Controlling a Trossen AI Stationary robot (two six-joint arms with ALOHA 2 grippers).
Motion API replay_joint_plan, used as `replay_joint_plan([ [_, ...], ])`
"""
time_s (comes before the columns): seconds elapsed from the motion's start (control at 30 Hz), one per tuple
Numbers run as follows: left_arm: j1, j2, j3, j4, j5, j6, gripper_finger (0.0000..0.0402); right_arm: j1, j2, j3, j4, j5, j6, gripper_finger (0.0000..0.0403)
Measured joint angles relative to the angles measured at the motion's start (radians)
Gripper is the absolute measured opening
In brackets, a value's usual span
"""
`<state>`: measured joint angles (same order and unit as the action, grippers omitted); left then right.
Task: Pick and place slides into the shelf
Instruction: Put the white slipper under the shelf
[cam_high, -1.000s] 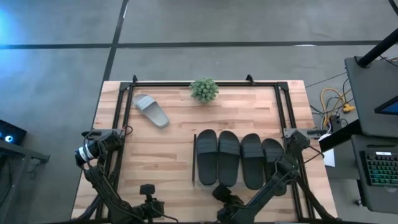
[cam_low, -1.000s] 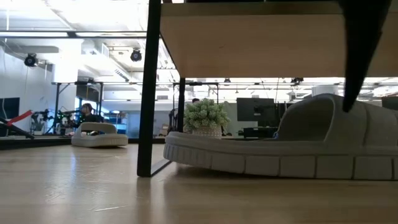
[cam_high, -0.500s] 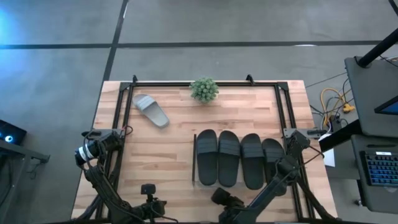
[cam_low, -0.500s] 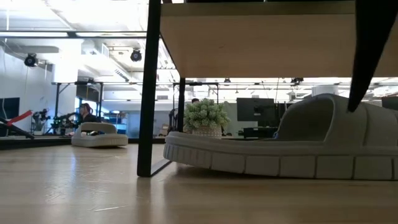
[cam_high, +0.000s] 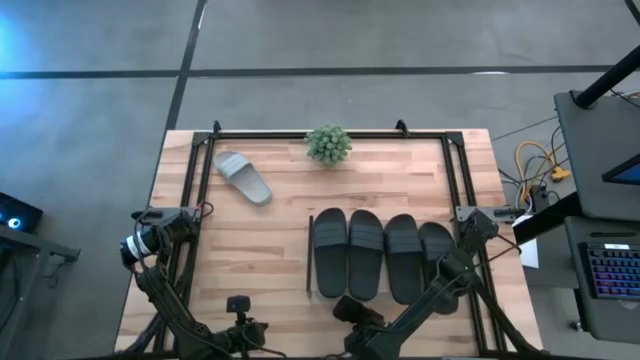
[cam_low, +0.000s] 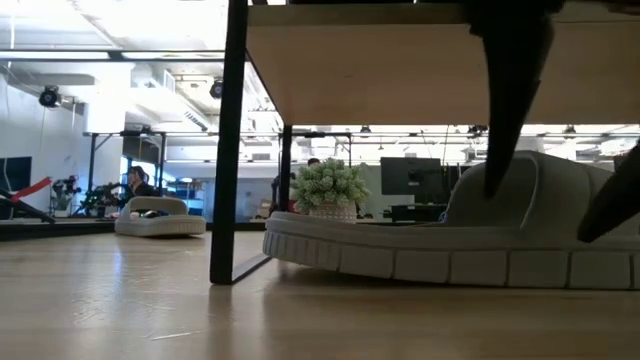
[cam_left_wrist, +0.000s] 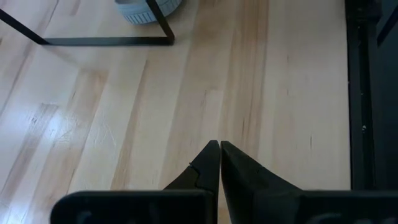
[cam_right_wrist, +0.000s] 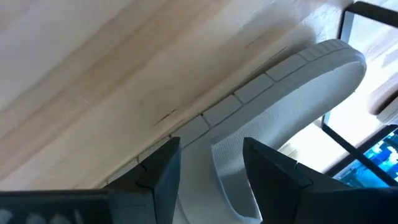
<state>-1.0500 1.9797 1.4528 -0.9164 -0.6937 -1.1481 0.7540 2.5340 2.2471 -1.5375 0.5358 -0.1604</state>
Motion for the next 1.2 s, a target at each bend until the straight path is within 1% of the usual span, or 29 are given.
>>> replay_joint_plan([
  [0.13,0.0,0.0,0.0,0.016,0.0,0.002,0.0,-0.013,0.0,0.0,-0.024,-0.002,0.027,0.0162],
  [0.27,-0.003,0.0,0.0,0.026,0.0,0.002,0.0,-0.025,0.0,-0.01,-0.03,-0.063,0.088,0.0144],
  [0.4,-0.01,0.0,0.0,0.027,0.0,0.001,0.0,-0.027,0.0,-0.014,-0.034,-0.141,0.108,0.0114],
  [0.6,-0.015,0.0,0.0,0.045,0.001,0.001,0.0,-0.026,-0.001,-0.019,-0.032,-0.142,0.139,0.0059],
  [0.7,-0.014,0.0,0.0,0.046,0.001,0.001,0.0,-0.027,-0.001,-0.019,-0.031,-0.142,0.15,0.0041],
  [0.83,-0.014,0.0,0.0,0.046,0.001,0.001,0.0,-0.026,-0.001,-0.019,-0.029,-0.146,0.186,0.0033],
  [0.93,-0.015,0.0,0.0,0.046,0.001,0.001,0.0,-0.023,-0.004,-0.019,-0.035,-0.203,0.207,0.0031],
  [1.03,-0.015,0.0,0.0,0.046,0.001,0.0,0.0,-0.01,-0.005,-0.019,-0.034,-0.22,0.207,0.0021],
  [1.1,-0.015,0.0,0.0,0.046,0.001,0.0,0.0,0.002,-0.006,-0.02,-0.039,-0.254,0.198,0.0013],
  [1.2,-0.015,0.0,0.0,0.046,0.001,0.0,0.0,0.026,-0.006,-0.022,-0.041,-0.297,0.21,0.001],
])
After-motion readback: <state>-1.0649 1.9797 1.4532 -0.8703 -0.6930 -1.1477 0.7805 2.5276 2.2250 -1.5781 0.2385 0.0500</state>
